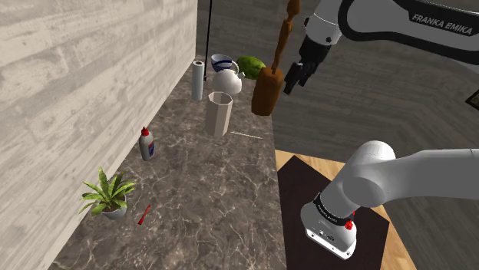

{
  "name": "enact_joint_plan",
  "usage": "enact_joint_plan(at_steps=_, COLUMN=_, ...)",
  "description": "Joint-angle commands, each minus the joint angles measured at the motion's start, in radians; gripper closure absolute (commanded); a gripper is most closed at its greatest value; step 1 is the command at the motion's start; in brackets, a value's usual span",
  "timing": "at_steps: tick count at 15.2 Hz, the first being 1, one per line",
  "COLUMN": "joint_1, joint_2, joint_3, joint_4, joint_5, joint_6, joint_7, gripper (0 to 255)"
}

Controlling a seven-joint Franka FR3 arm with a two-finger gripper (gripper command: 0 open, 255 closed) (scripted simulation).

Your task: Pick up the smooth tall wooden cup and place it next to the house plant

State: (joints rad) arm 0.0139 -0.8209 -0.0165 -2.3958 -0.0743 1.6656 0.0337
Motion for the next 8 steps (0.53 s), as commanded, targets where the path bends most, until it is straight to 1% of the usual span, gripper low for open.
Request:
enact_joint_plan(at_steps=1, joint_1=0.000, joint_2=0.000, joint_3=0.000, joint_4=0.000, joint_5=0.000, joint_6=0.000, joint_7=0.000, gripper=0)
enact_joint_plan(at_steps=8, joint_1=0.018, joint_2=0.234, joint_3=0.030, joint_4=0.033, joint_5=0.026, joint_6=0.196, joint_7=0.047, gripper=0)
